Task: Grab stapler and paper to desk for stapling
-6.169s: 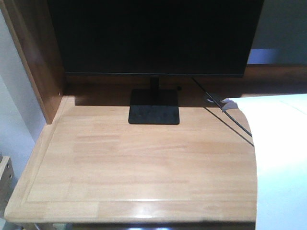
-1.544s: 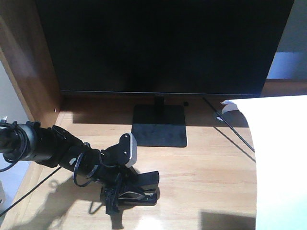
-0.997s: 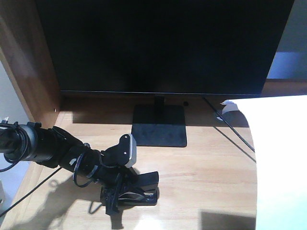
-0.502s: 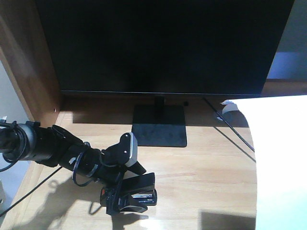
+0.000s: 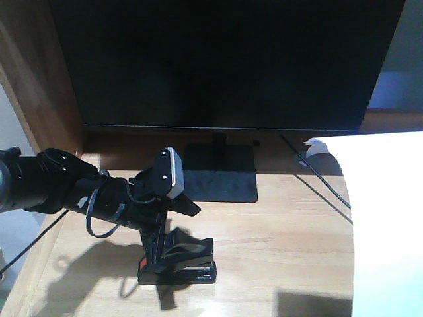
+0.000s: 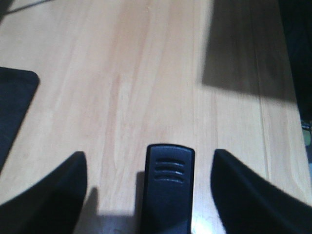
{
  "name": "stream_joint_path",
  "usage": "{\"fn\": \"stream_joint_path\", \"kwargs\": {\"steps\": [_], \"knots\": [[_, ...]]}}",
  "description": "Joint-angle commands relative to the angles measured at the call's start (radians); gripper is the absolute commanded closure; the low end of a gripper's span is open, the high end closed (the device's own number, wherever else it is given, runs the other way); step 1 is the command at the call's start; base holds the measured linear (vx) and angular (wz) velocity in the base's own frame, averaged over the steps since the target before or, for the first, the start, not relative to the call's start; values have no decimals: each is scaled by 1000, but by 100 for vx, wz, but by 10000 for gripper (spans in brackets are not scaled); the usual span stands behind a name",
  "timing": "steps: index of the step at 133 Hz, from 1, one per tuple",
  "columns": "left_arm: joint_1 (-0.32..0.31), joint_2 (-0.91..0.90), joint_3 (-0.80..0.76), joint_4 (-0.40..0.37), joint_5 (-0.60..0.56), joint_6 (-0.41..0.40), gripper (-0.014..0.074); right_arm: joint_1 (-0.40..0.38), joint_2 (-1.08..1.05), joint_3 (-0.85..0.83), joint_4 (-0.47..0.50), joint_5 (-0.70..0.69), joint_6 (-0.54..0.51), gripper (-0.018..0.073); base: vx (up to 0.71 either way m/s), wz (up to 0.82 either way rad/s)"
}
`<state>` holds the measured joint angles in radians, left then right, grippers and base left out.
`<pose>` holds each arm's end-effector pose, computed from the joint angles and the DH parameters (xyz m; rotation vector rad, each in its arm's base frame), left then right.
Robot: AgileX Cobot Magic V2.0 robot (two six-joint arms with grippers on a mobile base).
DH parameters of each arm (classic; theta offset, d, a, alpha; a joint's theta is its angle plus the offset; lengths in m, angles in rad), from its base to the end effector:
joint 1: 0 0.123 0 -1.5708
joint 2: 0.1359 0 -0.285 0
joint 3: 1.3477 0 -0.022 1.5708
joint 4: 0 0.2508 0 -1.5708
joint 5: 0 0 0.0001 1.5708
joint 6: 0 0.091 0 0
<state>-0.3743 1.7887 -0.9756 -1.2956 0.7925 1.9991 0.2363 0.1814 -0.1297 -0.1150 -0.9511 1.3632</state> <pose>0.2908 -0.1813 0.1848 1.5258 1.7773 -0.7515 0.0266 0.0151 0.3182 0.2415 0.6110 1.5107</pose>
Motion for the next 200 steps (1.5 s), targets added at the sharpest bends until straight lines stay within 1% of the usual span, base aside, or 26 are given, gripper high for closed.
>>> {"fn": "stream_joint_path", "kwargs": {"steps": [1, 42, 76, 90, 154, 200], "knots": [[-1, -75, -24, -47, 25, -28, 208, -7, 15, -24, -3, -36, -8, 565, 0, 0], [-1, -100, -24, -49, 31, -28, 453, -7, 15, -24, -3, -36, -8, 565, 0, 0], [-1, -99, -24, -50, 29, -27, 605, -7, 15, -24, -3, -36, -8, 565, 0, 0], [-4, -81, -24, -50, 29, -8, 603, -7, 15, -24, -3, -36, -8, 565, 0, 0], [-4, 34, -24, -50, 31, -9, 603, -7, 15, -24, -4, -33, -8, 565, 0, 0], [-4, 36, -24, -50, 31, -9, 604, -7, 15, -24, -4, -34, -8, 565, 0, 0]]}}
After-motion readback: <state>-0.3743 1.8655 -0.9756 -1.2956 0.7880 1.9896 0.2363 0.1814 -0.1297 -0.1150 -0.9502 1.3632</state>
